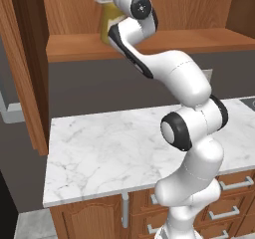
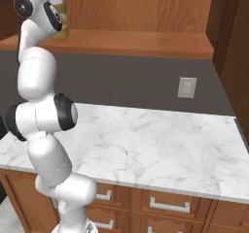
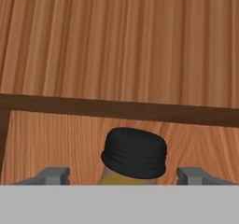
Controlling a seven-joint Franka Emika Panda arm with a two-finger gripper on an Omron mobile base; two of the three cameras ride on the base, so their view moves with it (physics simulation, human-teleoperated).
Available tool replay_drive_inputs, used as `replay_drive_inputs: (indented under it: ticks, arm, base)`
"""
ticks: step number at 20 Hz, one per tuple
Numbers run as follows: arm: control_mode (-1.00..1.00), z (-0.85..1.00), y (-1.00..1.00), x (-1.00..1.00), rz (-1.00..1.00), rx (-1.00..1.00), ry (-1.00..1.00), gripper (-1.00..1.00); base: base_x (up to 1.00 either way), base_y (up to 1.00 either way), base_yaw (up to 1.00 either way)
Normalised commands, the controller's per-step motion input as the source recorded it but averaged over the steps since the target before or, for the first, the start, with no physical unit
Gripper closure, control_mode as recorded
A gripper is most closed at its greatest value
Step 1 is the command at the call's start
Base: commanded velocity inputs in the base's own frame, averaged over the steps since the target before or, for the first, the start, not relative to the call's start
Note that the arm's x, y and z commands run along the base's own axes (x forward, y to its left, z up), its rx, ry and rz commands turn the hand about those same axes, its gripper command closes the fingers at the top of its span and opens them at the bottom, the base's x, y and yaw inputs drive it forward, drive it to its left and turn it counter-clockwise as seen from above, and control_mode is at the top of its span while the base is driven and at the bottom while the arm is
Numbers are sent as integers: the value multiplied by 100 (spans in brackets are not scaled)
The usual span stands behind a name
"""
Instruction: Sort all alcoholic drinks to one cabinet, and non-alcoholic drinks to the other.
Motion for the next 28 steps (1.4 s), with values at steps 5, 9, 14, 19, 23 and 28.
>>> replay_drive_inputs:
  ticks: [5, 9, 14, 19, 23, 28]
  arm:
    - [-100, 0, 0, 0, 0, 0, 5, -100]
    - [-100, 0, 0, -4, 0, 0, 6, -100]
    - [-100, 0, 0, -20, 0, 0, 4, -100]
    - [-100, 0, 0, -63, 0, 0, 0, -100]
    - [-100, 0, -4, -94, 0, 0, 0, -100]
    - [-100, 0, -15, -100, 0, 1, 0, -100]
  base:
    - [0, 0, 0]
    - [0, 0, 0]
    - [0, 0, 0]
    - [0, 0, 0]
    - [0, 0, 0]
    - [0, 0, 0]
